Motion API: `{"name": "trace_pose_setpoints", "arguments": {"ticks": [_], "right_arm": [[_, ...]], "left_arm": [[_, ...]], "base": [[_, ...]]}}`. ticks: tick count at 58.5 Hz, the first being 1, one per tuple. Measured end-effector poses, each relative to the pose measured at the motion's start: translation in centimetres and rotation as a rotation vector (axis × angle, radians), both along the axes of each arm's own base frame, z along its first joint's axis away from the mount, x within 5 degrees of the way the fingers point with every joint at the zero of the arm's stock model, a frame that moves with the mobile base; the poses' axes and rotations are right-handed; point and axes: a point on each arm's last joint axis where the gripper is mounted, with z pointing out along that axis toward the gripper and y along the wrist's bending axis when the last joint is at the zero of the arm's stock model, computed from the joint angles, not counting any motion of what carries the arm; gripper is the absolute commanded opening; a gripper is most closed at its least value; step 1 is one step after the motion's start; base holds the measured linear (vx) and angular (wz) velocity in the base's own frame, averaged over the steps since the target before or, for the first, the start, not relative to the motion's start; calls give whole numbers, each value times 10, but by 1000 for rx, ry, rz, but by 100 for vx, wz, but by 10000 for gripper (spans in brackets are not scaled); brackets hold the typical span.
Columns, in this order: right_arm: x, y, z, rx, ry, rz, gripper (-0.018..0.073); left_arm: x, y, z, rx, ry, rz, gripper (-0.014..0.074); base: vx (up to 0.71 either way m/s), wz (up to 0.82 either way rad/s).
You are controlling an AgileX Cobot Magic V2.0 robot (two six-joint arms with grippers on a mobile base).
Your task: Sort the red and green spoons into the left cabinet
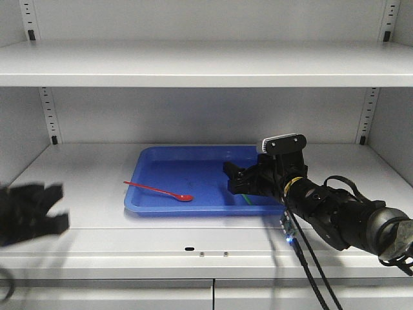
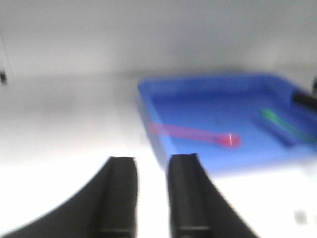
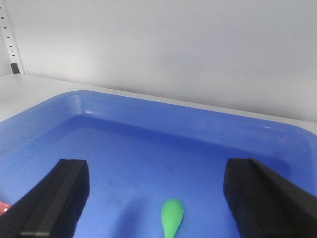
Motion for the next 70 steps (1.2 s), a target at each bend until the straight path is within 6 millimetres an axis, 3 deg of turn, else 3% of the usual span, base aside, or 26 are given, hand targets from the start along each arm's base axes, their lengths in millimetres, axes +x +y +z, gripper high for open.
{"name": "trace_pose_setpoints", "arguments": {"ticks": [8,23,28,46,70], "right_arm": [[0,0,0,0,0,0,594],[0,0,0,0,0,0,594],[0,0,0,0,0,0,594],[0,0,0,0,0,0,594],[0,0,0,0,0,0,594]], "left_arm": [[-47,13,-24,34,33,-12,-6],[-120,35,-66,39,-35,-4,-8],[-141,45,-91,30,-55,35,-8],[-172,60,-136,-4,-135,157,-8],[-182,65,-133,-25,-233,218,-8]], "base": [[0,0],[0,0],[0,0],[0,0],[0,0]]}}
